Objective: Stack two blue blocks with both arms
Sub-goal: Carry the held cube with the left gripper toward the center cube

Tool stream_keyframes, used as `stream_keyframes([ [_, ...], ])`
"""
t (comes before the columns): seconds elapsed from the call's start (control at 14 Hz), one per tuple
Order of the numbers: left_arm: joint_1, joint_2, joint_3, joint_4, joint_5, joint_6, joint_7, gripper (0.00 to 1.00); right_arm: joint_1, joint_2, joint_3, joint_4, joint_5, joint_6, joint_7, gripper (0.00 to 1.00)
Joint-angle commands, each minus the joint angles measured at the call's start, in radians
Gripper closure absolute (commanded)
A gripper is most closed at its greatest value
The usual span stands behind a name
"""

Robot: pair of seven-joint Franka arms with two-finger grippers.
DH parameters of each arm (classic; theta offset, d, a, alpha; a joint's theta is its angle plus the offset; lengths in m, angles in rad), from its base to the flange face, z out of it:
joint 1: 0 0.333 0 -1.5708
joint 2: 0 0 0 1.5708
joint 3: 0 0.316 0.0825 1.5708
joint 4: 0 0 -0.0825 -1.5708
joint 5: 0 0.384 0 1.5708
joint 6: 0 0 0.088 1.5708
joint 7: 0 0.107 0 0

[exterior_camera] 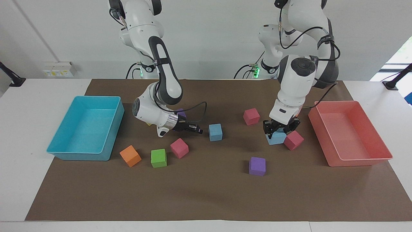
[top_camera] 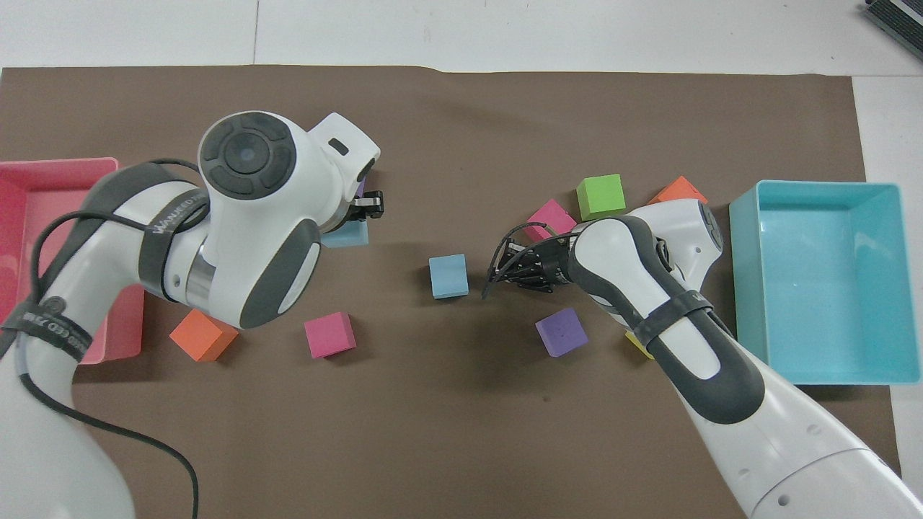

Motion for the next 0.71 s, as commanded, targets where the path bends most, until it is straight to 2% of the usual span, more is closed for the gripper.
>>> stream_keyframes([
  [0.0,-0.057,0.052,0.015,0.023,0.012,0.017,-0.103,0.68,-0.003,0.0,0.006,-0.01,0.04,0.022,-0.042,1.0],
  [0.28,-0.117,0.079,0.013,0.032,-0.043,0.046,-0.161,0.69,-0.003,0.0,0.006,-0.01,0.04,0.022,-0.042,1.0],
  [0.5,-0.175,0.168,0.013,0.115,-0.043,0.052,-0.241,0.69,-0.003,0.0,0.006,-0.01,0.04,0.023,-0.042,1.0],
  [0.64,-0.201,0.179,0.013,0.118,-0.044,0.054,-0.252,0.69,-0.003,0.0,0.006,-0.01,0.04,0.023,-0.042,1.0],
])
